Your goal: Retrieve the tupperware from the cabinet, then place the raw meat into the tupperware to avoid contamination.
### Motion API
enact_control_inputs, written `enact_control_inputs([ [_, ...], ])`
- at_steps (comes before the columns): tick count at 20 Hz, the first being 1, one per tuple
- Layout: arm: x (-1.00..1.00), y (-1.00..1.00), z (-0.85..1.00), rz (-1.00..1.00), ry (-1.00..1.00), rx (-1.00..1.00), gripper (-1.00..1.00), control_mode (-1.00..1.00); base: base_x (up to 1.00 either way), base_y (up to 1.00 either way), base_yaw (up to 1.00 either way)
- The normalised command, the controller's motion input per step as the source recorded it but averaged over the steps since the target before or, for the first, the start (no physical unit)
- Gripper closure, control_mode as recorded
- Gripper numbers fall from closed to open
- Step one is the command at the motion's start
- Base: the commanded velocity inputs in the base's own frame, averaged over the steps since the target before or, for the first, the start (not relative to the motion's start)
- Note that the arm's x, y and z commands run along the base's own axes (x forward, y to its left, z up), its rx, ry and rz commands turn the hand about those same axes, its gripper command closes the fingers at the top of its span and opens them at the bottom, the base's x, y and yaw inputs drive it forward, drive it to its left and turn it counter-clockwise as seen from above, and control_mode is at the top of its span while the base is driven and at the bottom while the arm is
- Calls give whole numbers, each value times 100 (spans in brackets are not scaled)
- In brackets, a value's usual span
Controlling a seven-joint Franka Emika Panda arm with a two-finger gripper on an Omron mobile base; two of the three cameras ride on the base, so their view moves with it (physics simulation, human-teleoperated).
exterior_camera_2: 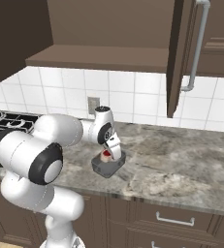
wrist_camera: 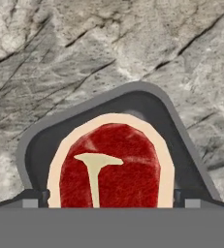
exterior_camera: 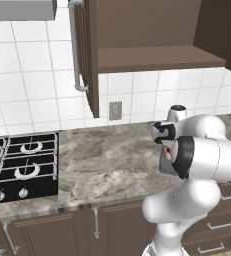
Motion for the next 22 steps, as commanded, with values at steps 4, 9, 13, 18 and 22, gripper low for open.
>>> enact_control_inputs([
  [4, 12, 0, -22, 0, 1, 0, 100, -100, 0, 0, 0],
  [9, 9, 0, -21, 0, 0, 0, 100, -100, 0, 0, 0],
  [13, 5, 0, -19, 0, 0, 0, 100, -100, 0, 0, 0],
  [18, 0, 0, -5, 0, 0, 0, -100, -100, 0, 0, 0],
  [22, 0, 0, 0, 0, 0, 0, -100, -100, 0, 0, 0],
])
